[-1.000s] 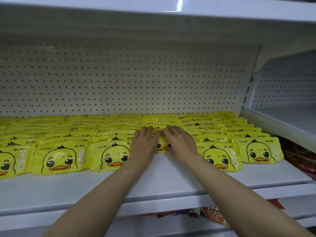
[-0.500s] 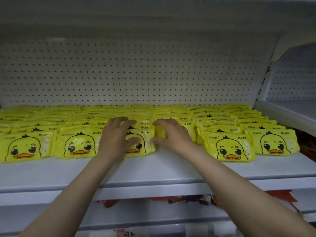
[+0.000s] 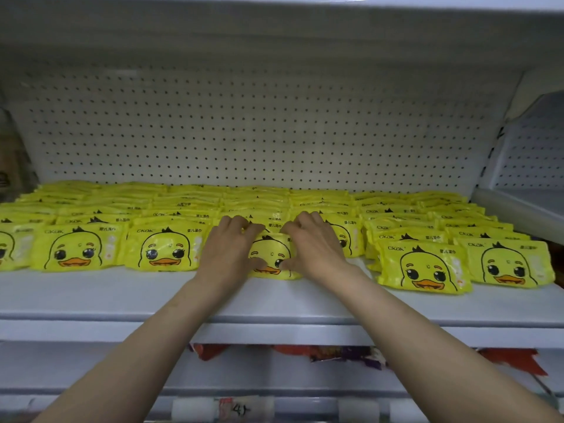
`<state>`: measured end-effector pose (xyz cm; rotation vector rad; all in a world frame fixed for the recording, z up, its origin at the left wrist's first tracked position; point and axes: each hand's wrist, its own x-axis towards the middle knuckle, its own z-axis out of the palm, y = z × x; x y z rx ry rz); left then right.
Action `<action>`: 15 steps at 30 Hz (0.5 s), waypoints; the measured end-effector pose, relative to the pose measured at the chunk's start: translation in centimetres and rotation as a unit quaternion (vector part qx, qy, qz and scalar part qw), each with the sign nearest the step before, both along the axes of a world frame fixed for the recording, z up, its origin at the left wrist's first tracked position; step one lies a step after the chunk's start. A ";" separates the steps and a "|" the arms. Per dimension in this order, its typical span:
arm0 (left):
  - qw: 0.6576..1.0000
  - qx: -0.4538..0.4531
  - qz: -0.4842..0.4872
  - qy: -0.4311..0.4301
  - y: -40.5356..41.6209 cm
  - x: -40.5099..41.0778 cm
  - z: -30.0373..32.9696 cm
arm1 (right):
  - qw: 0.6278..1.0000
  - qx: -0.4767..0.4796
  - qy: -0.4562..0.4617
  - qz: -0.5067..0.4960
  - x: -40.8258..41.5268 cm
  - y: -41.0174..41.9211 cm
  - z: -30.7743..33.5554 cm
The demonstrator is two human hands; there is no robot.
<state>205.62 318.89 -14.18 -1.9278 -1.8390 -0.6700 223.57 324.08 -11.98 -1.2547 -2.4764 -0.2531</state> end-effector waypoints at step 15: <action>0.993 -0.026 -0.116 0.009 5.9 9.3 0.4 | 0.990 0.046 -0.020 -0.129 9.5 2.7 0.0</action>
